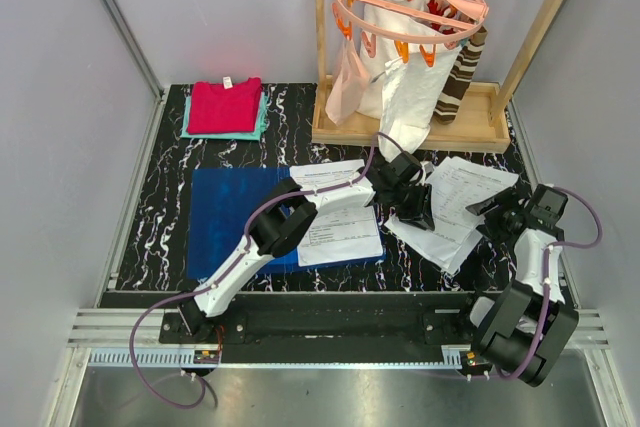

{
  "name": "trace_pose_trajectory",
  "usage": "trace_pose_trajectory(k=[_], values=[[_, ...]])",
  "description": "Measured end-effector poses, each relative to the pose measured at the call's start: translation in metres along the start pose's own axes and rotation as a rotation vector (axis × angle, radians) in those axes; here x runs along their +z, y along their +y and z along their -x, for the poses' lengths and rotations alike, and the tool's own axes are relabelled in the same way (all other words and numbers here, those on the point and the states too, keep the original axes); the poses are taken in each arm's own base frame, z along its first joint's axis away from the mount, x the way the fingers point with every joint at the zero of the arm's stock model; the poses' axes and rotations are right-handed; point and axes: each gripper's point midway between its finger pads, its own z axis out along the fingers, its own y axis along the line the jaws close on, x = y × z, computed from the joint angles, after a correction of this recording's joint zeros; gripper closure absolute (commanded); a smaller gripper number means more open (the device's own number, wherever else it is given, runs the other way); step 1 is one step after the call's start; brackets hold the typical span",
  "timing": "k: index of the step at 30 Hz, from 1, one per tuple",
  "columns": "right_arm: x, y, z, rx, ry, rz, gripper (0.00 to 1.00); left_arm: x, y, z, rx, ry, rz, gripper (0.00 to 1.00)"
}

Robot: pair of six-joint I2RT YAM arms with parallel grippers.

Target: Put the files into the folder

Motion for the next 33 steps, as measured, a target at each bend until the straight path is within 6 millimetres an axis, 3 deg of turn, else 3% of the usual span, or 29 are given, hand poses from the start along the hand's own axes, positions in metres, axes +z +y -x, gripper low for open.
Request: trace_pose_trajectory(k=[6,12,22,33], values=[[-0.006,0.002,0.001,-0.011,-0.005,-0.006,0.32,0.000,0.000,0.000,0.001,0.001,0.000,0.64],[-0.008,0.001,0.014,-0.042,-0.050,-0.039,0.28,0.000,0.001,-0.001,0.005,0.003,-0.001,0.65],[0.006,-0.009,0.027,-0.063,-0.043,-0.097,0.27,0.000,0.001,-0.001,0.009,0.007,-0.006,0.65],[0.013,0.004,0.033,-0.044,-0.053,-0.026,0.29,0.001,0.000,-0.001,0.010,0.013,-0.015,0.66]])
